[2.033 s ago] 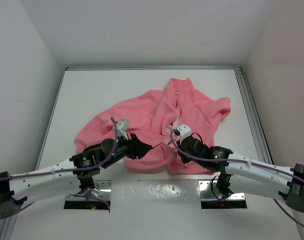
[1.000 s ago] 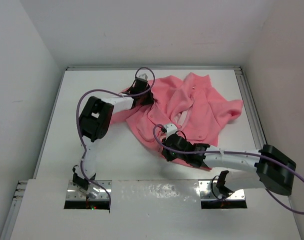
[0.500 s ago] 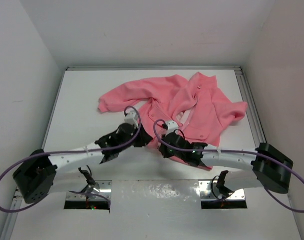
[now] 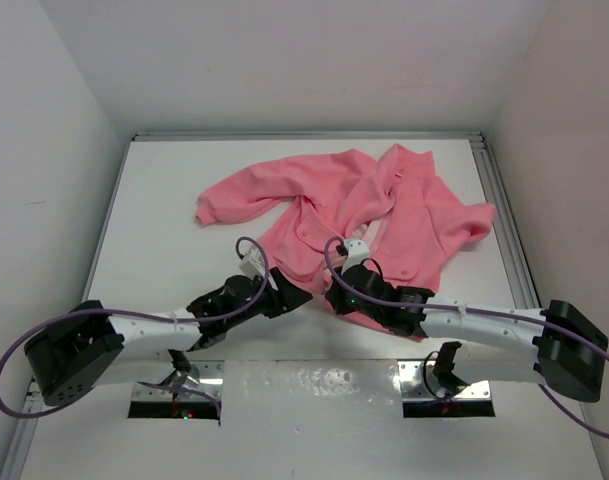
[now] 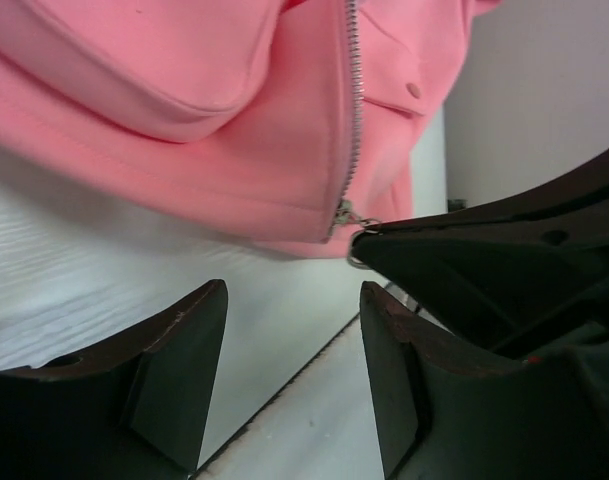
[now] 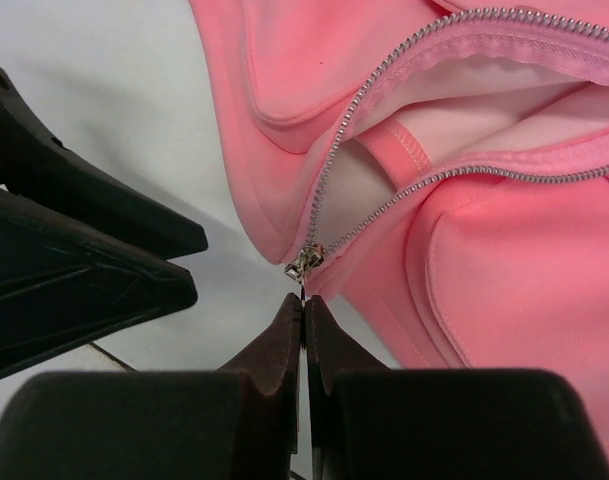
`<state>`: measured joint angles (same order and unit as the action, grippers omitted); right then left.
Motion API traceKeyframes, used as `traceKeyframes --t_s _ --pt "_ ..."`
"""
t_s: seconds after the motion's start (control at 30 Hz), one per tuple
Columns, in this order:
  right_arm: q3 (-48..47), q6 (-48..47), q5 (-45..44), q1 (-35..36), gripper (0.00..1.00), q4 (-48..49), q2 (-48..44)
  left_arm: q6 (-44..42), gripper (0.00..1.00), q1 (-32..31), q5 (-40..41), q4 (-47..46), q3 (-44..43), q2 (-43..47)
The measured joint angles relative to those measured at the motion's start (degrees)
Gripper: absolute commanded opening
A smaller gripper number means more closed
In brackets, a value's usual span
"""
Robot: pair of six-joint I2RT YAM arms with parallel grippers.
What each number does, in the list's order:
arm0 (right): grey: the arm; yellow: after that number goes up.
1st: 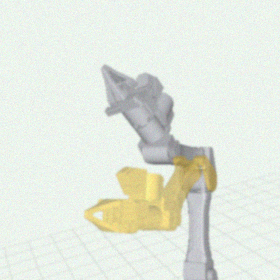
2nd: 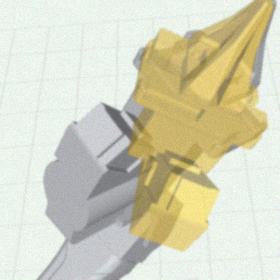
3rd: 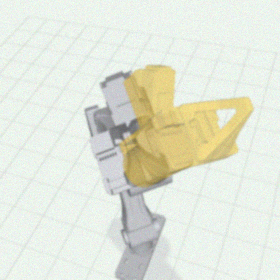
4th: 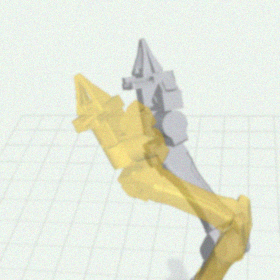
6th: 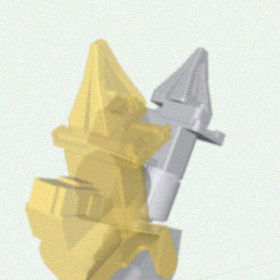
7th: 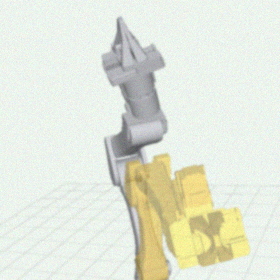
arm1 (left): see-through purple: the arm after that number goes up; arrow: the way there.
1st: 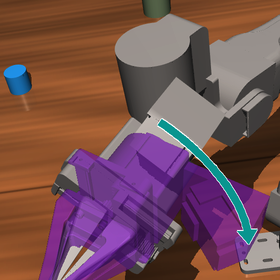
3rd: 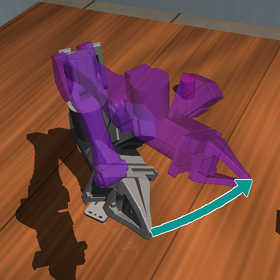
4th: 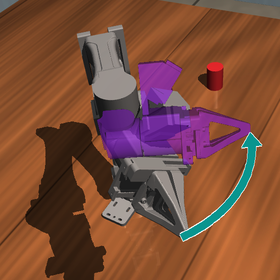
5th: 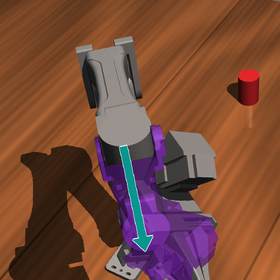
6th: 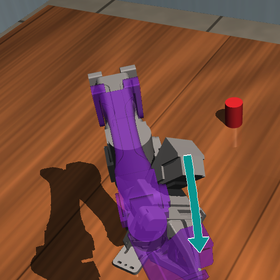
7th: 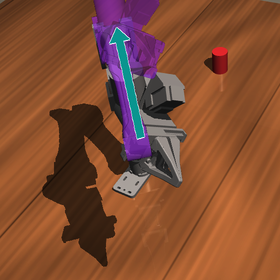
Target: Zip up the jacket
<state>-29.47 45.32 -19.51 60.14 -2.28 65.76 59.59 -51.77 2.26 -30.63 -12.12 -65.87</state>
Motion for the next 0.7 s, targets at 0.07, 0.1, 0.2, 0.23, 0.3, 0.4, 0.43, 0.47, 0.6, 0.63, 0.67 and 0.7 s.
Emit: traceKeyframes --t_s 0.07,0.1,0.2,0.23,0.3,0.4,0.43,0.47,0.6,0.63,0.67,0.7 --pt "0.2 0.2 0.0 0.0 0.00 -0.2 -0.2 1.1 0.54 -0.1 -1.2 -4.2 0.3 -2.4" --pt "0.3 0.2 0.1 0.0 0.00 -0.2 -0.2 1.6 0.54 -0.3 -1.6 -5.9 0.5 -3.6" --pt "0.6 0.4 0.3 0.0 0.00 -0.3 -0.2 2.7 0.54 -0.4 -2.5 -9.4 0.6 -6.5" --pt "0.7 0.5 0.4 0.0 0.00 -0.4 -0.2 2.9 0.54 -0.4 -2.5 -10.3 0.6 -7.2" --pt "0.8 0.6 0.6 0.0 0.00 -0.4 -0.2 3.4 0.54 -0.4 -2.5 -11.6 0.6 -8.2" --pt "1.0 0.8 0.7 0.0 0.00 -0.3 -0.5 3.7 0.54 -0.4 -2.4 -13.2 0.5 -9.0" --pt "1.2 0.9 0.7 0.0 0.00 -0.3 -0.8 3.7 0.54 -0.4 -2.3 -13.4 0.3 -9.3" --pt "1.5 1.0 0.7 0.0 0.00 -0.3 -1.2 3.7 0.54 -0.4 -2.2 -13.6 -0.1 -9.8" --pt "2.3 1.1 1.0 0.0 0.00 -0.2 -2.0 4.0 0.52 -0.4 -2.3 -15.1 -2.4 -13.7" --pt "2.4 1.1 1.1 0.0 0.00 -0.1 -2.1 4.2 0.52 -0.4 -2.4 -15.6 -2.7 -14.5" --pt "2.6 1.2 1.4 0.0 0.00 0.0 -2.1 4.5 0.50 -0.4 -2.5 -16.3 -2.9 -15.5" --pt "2.7 1.2 1.6 0.0 0.00 0.1 -2.1 4.7 0.49 -0.4 -2.6 -16.8 -2.9 -16.1"
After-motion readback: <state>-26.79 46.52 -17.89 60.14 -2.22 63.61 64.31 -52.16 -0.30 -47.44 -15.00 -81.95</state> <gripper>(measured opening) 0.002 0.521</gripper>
